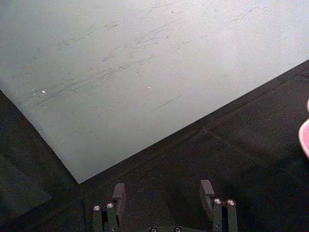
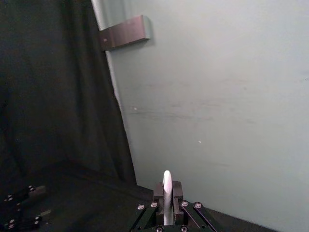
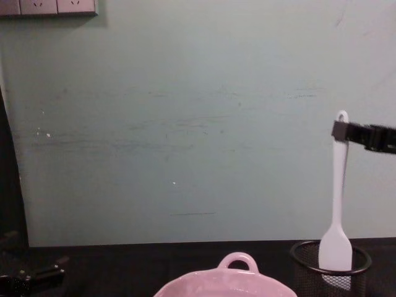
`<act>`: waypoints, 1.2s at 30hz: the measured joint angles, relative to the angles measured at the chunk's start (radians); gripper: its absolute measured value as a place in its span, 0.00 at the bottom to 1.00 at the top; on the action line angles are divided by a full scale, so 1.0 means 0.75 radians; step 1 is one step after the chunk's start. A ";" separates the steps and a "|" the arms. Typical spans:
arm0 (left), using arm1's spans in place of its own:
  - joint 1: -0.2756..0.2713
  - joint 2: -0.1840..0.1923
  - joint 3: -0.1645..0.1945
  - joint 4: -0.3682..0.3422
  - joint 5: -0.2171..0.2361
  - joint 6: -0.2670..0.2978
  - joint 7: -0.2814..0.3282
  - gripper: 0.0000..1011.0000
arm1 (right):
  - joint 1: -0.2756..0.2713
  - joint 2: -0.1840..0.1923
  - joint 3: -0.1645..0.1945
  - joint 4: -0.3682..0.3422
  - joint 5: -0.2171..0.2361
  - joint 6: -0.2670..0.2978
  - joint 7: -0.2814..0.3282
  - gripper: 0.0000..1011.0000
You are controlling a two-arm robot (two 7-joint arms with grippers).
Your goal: Use the one hand to pick up the spoon and stir the clear water in the bowl.
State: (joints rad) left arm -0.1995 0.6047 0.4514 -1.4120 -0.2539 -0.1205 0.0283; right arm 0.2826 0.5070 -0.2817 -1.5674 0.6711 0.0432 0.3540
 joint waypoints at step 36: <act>0.000 0.000 0.000 0.000 0.000 0.000 0.000 1.00 | 0.086 0.053 -0.006 -0.134 -0.027 0.141 0.030 0.11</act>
State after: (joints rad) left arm -0.1996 0.6047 0.4514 -1.4120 -0.2539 -0.1205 0.0283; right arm 0.3473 0.5466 -0.2861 -1.6681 0.6506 0.1488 0.3763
